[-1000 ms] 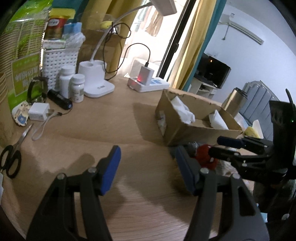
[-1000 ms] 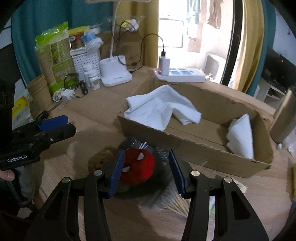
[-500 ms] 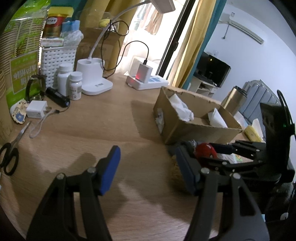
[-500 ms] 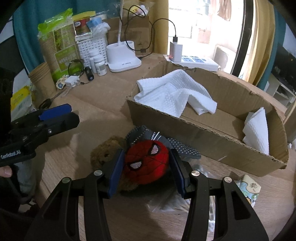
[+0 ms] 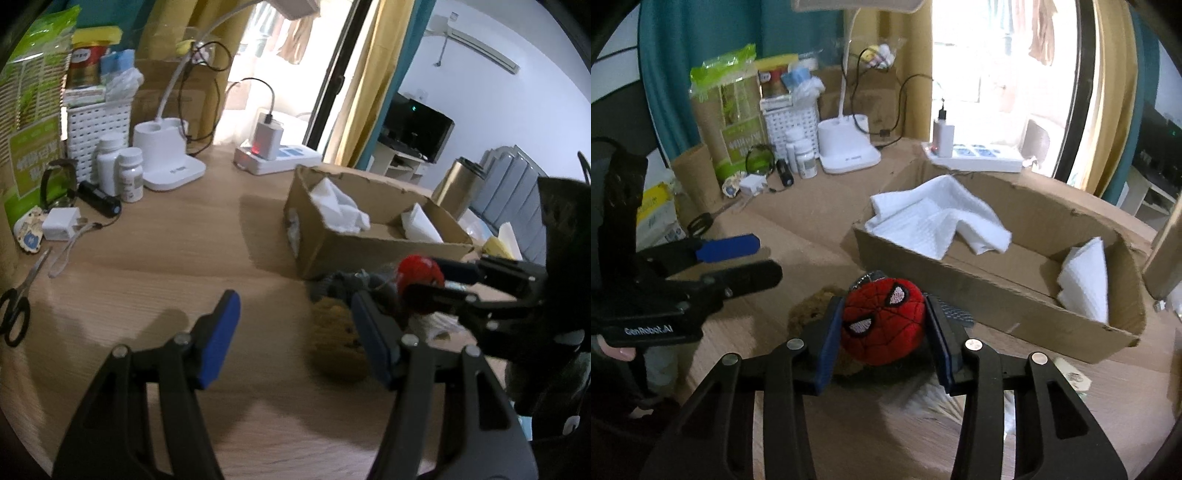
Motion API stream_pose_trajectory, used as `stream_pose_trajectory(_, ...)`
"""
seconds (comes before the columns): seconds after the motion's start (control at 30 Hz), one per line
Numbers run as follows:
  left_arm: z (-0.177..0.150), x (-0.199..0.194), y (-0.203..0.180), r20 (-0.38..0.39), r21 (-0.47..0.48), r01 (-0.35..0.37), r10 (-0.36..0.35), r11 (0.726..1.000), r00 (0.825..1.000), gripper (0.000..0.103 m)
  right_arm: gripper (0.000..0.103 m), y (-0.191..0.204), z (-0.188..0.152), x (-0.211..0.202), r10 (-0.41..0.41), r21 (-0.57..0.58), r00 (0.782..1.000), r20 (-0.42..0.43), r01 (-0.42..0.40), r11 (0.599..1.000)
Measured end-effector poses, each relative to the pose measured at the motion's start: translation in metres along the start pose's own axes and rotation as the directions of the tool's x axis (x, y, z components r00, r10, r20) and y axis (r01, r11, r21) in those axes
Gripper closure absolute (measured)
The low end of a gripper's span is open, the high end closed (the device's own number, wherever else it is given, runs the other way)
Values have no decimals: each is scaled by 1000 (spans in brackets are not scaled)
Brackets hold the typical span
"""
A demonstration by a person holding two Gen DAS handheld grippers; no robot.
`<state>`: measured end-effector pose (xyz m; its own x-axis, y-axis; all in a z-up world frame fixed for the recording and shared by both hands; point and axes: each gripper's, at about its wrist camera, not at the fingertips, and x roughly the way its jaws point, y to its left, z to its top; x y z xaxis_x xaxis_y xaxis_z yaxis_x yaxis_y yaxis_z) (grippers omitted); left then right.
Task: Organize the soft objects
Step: 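Grasp the brown teddy bear with the left gripper while the right gripper holds the plush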
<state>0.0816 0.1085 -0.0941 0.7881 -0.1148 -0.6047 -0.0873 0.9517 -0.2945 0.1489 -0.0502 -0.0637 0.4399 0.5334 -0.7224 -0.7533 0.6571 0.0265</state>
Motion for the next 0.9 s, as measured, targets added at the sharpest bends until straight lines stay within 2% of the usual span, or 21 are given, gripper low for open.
stream_pose_trajectory(0.37, -10, 24, -42, -81, 68, 27, -21, 997, 996, 38, 57, -44, -20, -40, -65, 89, 996, 63, 59, 994)
stream_pose_trajectory(0.57, -18, 42, -58, -144, 136, -13, 33, 991, 989, 37, 57, -67, -38, -53, -87, 146, 994, 68, 76, 986)
stream_pose_trajectory(0.63, -20, 47, -61, -154, 150, -24, 48, 988, 987, 31, 57, -73, -43, -56, -88, 158, 994, 65, 77, 984)
stream_pose_trajectory(0.9, -21, 54, -57, -188, 121, -47, 69, 992, 980, 29, 57, -85, -49, -62, -89, 185, 993, 79, 73, 980)
